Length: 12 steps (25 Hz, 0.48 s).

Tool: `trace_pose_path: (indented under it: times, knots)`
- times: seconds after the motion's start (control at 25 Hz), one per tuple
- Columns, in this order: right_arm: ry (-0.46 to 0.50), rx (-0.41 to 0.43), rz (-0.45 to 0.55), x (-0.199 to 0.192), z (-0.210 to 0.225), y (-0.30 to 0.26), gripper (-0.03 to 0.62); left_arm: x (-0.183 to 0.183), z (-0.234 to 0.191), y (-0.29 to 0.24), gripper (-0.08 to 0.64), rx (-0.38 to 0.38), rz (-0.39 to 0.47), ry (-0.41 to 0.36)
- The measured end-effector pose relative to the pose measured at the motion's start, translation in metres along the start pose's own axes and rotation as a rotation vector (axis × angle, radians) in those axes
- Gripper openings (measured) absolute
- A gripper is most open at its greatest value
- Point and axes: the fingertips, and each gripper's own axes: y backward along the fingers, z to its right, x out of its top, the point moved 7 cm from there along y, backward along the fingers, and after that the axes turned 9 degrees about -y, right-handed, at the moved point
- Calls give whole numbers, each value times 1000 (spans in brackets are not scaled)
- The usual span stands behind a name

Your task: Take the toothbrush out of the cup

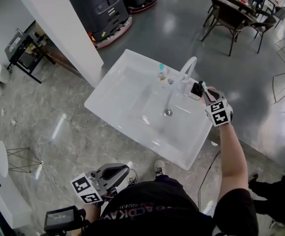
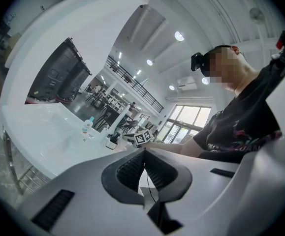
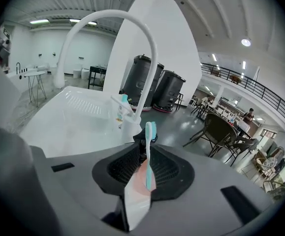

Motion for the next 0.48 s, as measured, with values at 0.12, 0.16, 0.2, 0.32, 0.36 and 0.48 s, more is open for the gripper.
trace_pose_path:
  times: [0.12,0.16,0.2,0.32,0.36,0.48]
  knots:
    - [44,0,-20,-2,3,-12,55,-2,2,-2,8,8,-2,-2]
    - [58,-2,-21,-3,4,-15,55,-2,3,-3,8,12,-2,-1]
    - [68,-4,-24,-2,6,-17,55,-3,3,-4,8,16,-1,0]
    - [75,-7,-31,-1,8,-20,55,-5,5,-5,8,26,2,3]
    - [76,-5,-32,-2,8,-21,55,-6,6,-6,8,29,3,4]
    - [89,4,-38,-3,9,-25,55,-8,8,-8,8,36,6,3]
